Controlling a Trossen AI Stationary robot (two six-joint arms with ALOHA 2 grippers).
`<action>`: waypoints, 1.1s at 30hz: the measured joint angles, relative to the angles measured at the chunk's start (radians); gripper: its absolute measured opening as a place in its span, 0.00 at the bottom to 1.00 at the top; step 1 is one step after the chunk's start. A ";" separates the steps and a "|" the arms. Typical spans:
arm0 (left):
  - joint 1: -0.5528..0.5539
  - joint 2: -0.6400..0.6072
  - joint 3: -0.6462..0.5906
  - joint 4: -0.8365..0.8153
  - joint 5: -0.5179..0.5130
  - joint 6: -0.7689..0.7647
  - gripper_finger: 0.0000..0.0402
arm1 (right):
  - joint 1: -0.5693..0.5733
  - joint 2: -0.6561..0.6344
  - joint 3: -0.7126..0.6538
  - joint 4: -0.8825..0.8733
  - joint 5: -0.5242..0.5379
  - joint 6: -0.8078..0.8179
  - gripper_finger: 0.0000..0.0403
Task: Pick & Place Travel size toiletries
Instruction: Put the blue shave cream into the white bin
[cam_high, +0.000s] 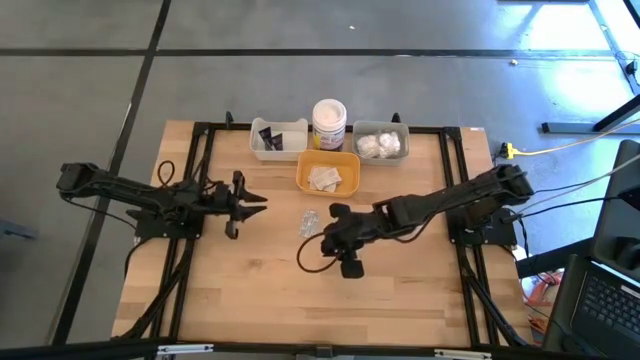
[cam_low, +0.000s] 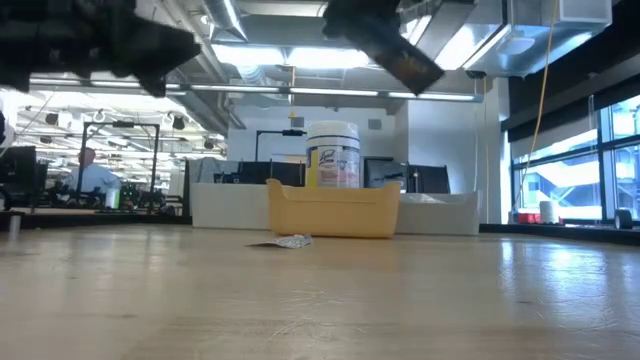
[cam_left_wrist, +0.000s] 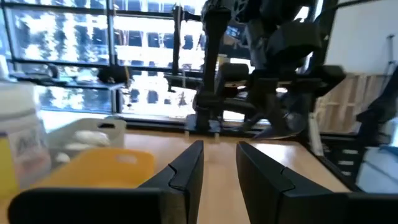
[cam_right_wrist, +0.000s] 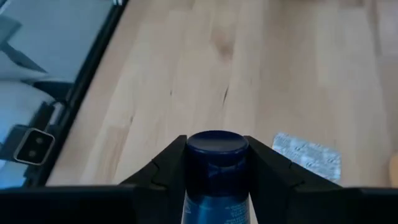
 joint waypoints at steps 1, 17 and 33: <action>0.001 0.012 0.024 -0.022 -0.004 0.015 0.23 | 0.000 -0.011 0.000 0.002 0.000 -0.001 0.33; 0.001 0.457 0.216 0.264 0.022 0.084 0.23 | 0.000 -0.171 0.000 0.100 0.053 -0.132 0.34; 0.001 0.874 0.405 0.602 0.149 0.122 0.23 | 0.009 -0.233 0.001 0.311 -0.081 -0.279 0.37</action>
